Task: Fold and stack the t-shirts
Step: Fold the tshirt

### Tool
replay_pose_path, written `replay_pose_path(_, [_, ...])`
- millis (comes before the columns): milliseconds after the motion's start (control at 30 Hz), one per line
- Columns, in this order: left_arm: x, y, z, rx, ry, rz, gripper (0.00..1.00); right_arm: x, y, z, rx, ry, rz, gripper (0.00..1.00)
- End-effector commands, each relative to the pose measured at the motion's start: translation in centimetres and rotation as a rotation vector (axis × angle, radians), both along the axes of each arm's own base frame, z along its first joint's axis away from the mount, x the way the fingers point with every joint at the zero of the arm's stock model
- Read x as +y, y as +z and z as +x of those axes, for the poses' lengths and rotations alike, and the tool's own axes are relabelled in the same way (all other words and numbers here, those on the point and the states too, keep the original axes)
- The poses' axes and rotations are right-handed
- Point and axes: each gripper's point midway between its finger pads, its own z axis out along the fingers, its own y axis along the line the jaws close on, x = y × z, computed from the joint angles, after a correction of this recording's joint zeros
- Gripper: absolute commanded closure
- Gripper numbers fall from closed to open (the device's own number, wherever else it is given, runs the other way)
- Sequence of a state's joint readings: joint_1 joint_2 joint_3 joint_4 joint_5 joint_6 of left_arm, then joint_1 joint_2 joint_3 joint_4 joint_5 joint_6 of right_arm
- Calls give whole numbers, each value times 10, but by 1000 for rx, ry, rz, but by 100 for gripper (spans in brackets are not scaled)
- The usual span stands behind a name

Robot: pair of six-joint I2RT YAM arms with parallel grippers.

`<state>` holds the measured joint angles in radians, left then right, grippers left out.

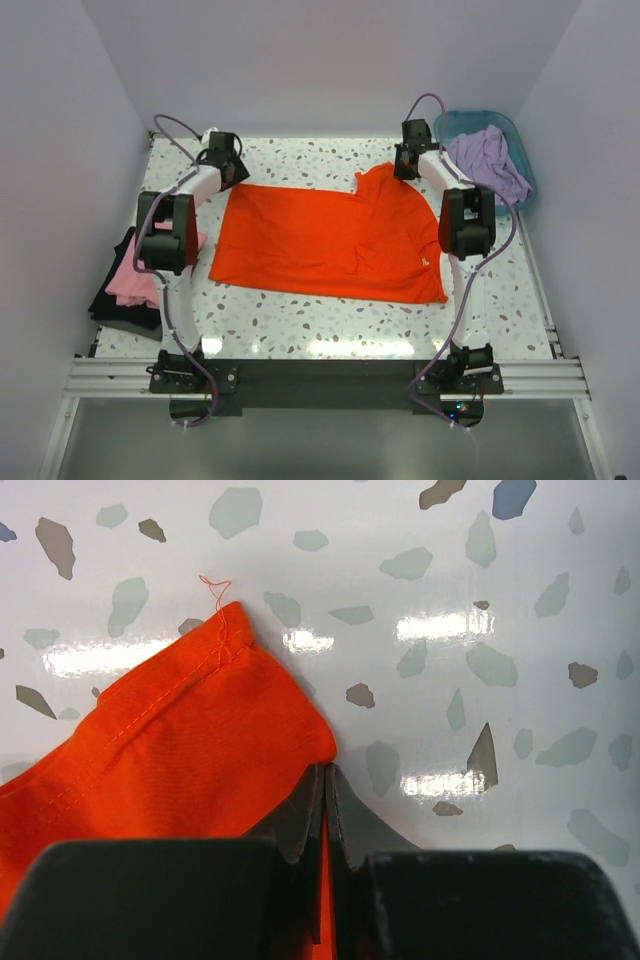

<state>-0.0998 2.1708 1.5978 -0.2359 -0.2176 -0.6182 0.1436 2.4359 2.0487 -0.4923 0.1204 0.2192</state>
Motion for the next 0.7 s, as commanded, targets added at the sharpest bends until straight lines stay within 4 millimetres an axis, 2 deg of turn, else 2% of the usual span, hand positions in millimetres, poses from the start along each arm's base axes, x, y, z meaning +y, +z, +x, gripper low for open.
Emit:
replay_pose_path(0, [-1, 64, 18, -170, 6, -72, 49, 0, 20, 7, -39, 7, 3, 100])
replay_pose_path(133, [-1, 70, 25, -168, 26, -82, 52, 0, 21, 9, -41, 9, 3, 100])
replay_pose_path(333, [3, 37, 17, -56, 114, -49, 59, 2, 21, 10, -44, 11, 12, 100])
replay_pose_path(600, [6, -4, 10, 33, 191, -17, 62, 2, 19, 9, -40, 14, 9, 100])
replay_pose_path(667, [5, -9, 11, 43, 198, -10, 62, 1, 18, 10, -40, 11, 8, 100])
